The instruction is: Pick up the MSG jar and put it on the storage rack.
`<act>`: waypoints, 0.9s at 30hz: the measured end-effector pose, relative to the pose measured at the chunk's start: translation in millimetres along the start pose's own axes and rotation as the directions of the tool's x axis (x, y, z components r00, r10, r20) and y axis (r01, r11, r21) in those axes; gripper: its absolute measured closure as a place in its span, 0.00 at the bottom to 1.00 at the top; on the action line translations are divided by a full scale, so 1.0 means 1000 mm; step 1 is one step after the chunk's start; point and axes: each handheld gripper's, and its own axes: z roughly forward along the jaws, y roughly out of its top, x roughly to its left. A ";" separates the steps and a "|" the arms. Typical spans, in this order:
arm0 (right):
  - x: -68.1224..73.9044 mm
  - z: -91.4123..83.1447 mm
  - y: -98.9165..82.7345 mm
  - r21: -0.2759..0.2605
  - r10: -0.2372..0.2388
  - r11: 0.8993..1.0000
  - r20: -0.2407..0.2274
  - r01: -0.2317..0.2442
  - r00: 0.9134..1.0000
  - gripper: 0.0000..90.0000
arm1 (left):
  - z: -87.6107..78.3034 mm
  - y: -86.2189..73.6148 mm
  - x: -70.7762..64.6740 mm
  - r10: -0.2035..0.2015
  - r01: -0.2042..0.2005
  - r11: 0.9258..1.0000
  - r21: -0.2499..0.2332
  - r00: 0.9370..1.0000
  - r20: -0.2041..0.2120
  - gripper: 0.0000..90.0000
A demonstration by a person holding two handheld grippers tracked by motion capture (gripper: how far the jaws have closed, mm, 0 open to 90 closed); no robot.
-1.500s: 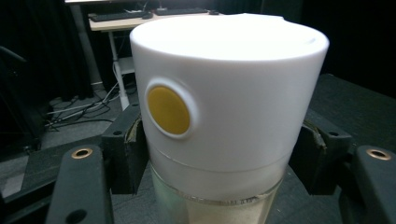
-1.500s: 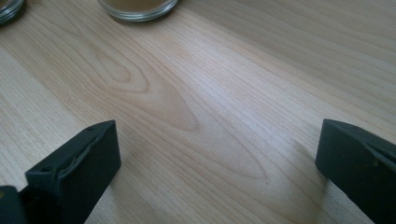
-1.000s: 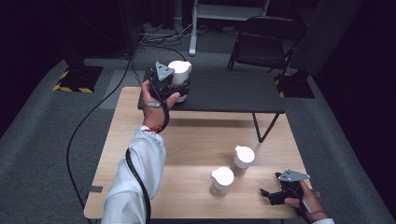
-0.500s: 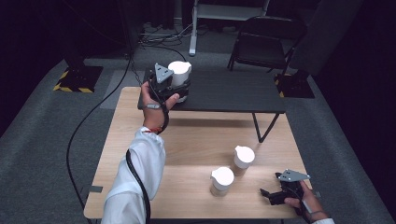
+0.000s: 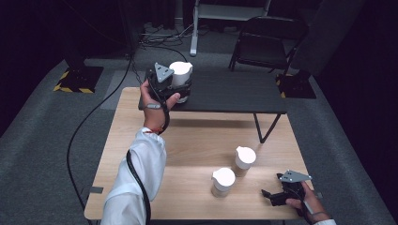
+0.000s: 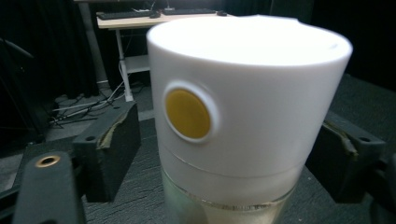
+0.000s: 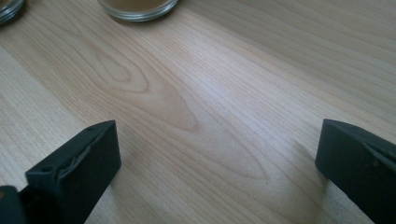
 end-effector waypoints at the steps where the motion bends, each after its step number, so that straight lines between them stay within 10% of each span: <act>1: 0.000 0.000 0.000 0.000 0.000 1.000 0.000 0.000 1.000 0.00 | 0.000 0.000 -0.001 0.001 -0.001 1.000 0.001 1.000 -0.003 0.18; 15: 0.000 0.000 0.000 0.000 0.000 1.000 0.000 0.000 1.000 0.00 | 0.013 -0.003 -0.004 0.024 -0.023 0.999 0.045 0.999 -0.029 0.04; 27: 0.000 0.000 0.000 0.000 0.000 1.000 0.000 0.000 1.000 0.00 | 0.006 -0.011 -0.001 0.018 -0.018 1.000 -0.007 1.000 -0.016 0.00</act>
